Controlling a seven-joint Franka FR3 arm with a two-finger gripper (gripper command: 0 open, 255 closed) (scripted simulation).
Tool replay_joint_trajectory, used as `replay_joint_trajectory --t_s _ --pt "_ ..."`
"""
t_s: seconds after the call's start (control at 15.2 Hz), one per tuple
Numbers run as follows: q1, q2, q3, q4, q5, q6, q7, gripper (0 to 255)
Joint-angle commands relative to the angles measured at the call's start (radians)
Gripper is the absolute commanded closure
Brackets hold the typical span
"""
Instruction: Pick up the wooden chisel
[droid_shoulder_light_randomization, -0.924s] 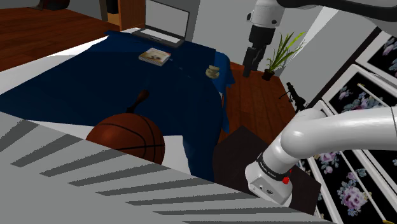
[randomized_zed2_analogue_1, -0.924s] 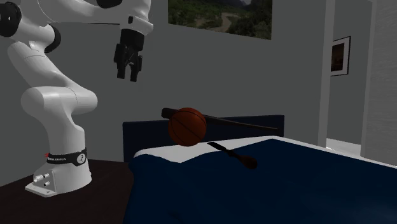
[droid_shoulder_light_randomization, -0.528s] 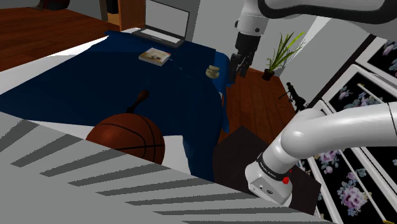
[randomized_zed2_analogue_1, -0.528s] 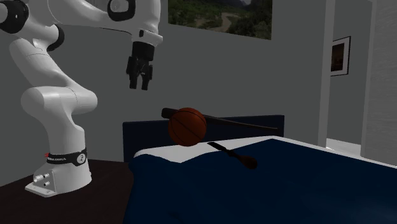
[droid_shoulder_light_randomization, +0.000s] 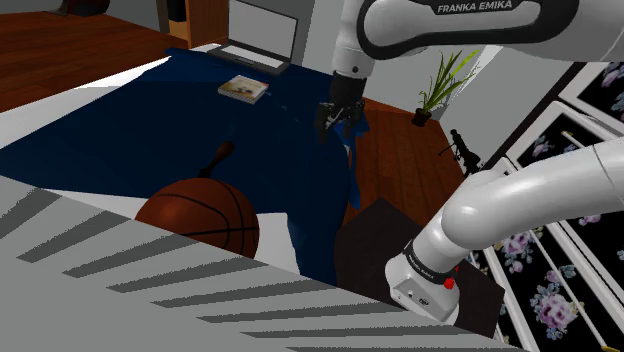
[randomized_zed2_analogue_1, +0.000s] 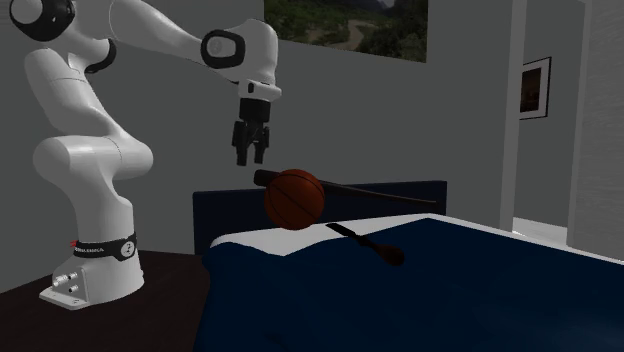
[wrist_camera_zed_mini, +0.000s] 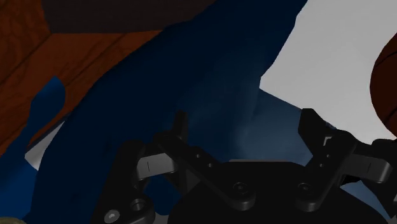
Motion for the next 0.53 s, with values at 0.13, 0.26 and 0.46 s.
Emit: replay_joint_trajectory --t_s 0.13,0.26,0.46 --pt "0.001 0.129 0.067 0.028 0.034 0.126 0.116 0" --pt "-0.002 0.197 0.095 0.05 0.039 0.185 0.17 0" --pt "-0.006 0.306 0.133 0.093 0.033 0.267 0.253 0"
